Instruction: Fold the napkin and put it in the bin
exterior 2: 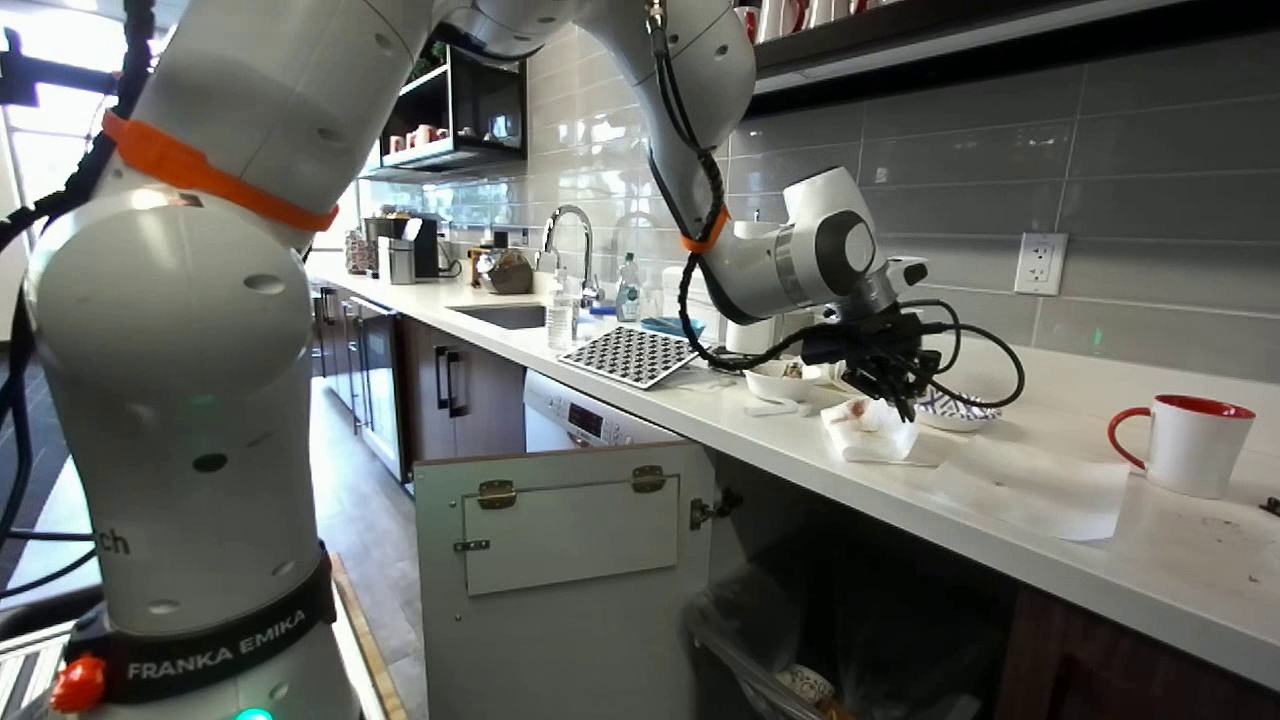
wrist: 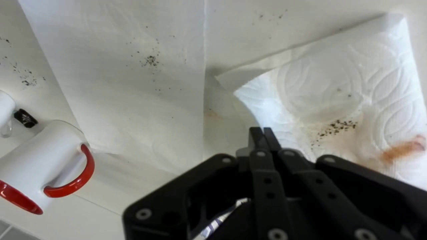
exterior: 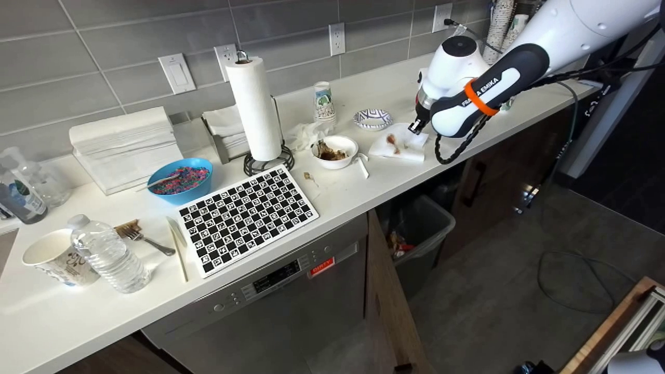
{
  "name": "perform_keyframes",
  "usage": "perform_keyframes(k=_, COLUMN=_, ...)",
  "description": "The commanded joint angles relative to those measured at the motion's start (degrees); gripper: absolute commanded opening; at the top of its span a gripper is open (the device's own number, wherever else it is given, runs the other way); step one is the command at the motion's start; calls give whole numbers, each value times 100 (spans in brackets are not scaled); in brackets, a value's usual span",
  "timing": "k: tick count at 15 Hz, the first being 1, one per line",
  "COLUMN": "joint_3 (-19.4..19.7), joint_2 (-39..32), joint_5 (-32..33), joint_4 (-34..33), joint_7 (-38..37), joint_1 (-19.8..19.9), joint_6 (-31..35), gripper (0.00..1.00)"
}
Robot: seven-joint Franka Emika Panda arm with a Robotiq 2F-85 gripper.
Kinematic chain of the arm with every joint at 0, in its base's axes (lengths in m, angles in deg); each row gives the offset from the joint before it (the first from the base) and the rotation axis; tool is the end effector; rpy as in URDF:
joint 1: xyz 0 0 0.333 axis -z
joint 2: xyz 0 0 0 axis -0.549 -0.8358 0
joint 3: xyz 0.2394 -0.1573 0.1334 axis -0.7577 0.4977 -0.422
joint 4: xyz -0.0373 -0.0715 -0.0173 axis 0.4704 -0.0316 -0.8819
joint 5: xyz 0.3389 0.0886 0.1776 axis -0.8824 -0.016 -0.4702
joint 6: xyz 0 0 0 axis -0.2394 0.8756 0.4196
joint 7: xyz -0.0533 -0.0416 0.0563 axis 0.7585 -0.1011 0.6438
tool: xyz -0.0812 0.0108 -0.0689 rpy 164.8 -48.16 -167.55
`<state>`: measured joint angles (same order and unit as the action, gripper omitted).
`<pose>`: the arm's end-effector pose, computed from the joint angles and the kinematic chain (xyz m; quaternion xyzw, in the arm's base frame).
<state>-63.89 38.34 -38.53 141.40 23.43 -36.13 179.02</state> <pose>0.6571 -0.0815 0.3003 0.9549 0.1265 0.2171 0.1582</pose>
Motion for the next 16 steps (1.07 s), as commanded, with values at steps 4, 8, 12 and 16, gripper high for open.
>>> perform_keyframes(k=4, joint_3=148, joint_2=-487, joint_5=27, joint_4=-383, joint_7=-331, joint_1=-102, joint_6=-125, gripper=26)
perform_keyframes(k=8, joint_3=401, joint_2=-332, joint_5=167, joint_4=-350, joint_7=-623, joint_1=-328, joint_6=-47, gripper=49)
perform_keyframes(k=12, joint_3=709, joint_2=-153, joint_5=424, joint_4=-349, joint_7=-977, joint_1=-643, joint_6=-53, gripper=78)
perform_keyframes(k=16, joint_3=753, joint_2=45, joint_5=500, joint_4=-223, joint_7=-1245, joint_1=-775, joint_6=-158, gripper=100)
